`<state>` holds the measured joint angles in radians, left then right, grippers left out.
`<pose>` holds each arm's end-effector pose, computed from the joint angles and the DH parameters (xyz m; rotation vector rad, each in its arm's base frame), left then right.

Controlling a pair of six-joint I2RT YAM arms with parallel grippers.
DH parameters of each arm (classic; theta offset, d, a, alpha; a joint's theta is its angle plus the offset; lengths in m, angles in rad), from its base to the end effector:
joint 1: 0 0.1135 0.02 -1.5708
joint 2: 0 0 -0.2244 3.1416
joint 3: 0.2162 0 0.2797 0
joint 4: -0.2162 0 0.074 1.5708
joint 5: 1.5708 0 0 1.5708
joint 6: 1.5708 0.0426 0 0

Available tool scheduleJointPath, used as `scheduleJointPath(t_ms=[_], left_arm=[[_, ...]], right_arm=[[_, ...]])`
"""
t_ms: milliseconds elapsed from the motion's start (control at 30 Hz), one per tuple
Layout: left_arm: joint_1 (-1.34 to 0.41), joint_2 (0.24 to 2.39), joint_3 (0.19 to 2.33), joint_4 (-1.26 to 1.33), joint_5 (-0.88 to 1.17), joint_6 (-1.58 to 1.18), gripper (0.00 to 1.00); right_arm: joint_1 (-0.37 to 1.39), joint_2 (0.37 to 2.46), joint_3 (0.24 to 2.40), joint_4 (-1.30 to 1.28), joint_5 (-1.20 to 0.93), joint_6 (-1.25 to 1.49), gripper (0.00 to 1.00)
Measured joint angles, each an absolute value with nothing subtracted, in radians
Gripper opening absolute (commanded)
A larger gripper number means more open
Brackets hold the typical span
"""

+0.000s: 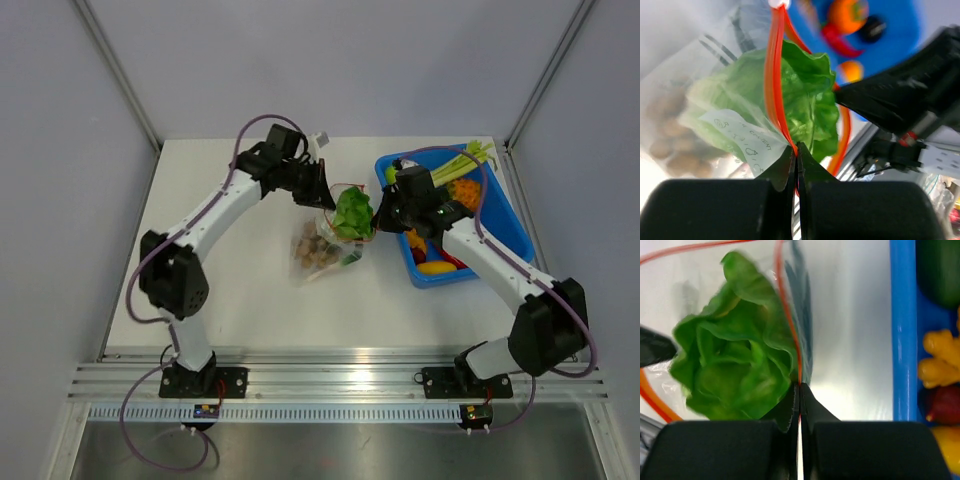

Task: Place the food in the zip-top bag and seal the zipper
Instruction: Adjust the zipper food storage bag at the center of the board.

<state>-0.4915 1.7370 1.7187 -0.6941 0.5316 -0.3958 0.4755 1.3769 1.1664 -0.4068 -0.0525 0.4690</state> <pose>0.3558 -0.2150 0.3174 0.4094 2.3595 -1.0511 0.3115 0.1629 0.2678 -0.0378 2.2490 0.5810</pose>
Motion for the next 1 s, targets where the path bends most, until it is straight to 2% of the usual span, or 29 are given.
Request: scheduleJointPath(t_ms=[100,167,333,400,500,567,667,733,800,833,1000], left_arm=[[-0.499,1.899,1.73,-0.772,0.498,-0.387,0.0],[-0.506,1.923,1.755,-0.847,0.468,-0.38,0.0],[-0.522,1.795,1.901,-0.89,0.415,-0.365,0.15],[-0.525,1.698,1.938,-0.886,0.397,-0.364,0.17],[-0.525,1.594,1.968,-0.867,0.39,-0.366,0.15],[-0.525,1.557,1.976,-0.859,0.389,-0.367,0.04],[-0.525,1.563,1.974,-0.859,0.389,-0.364,0.02],[-0.525,1.591,1.956,-0.861,0.385,-0.364,0.1],[-0.526,1.616,1.919,-0.869,0.367,-0.365,0.3],[-0.525,1.624,1.9,-0.879,0.355,-0.366,0.35],[-0.525,1.589,1.74,-0.865,0.262,-0.419,0.37]], right_arm=[[0.481,1.453,1.161,-0.478,-0.042,0.459,0.0],[0.497,1.434,1.18,-0.505,-0.042,0.451,0.0],[0.526,1.323,1.284,-0.505,-0.045,0.444,0.0],[0.532,1.278,1.306,-0.487,-0.046,0.446,0.0],[0.551,1.243,1.322,-0.462,-0.046,0.452,0.0],[0.566,1.248,1.322,-0.457,-0.047,0.456,0.0],[0.583,1.274,1.322,-0.462,-0.047,0.464,0.0],[0.587,1.282,1.321,-0.462,-0.046,0.467,0.0],[0.587,1.284,1.321,-0.461,-0.046,0.471,0.0],[0.587,1.284,1.321,-0.461,-0.046,0.473,0.0],[0.587,1.284,1.316,-0.458,-0.046,0.485,0.0]])
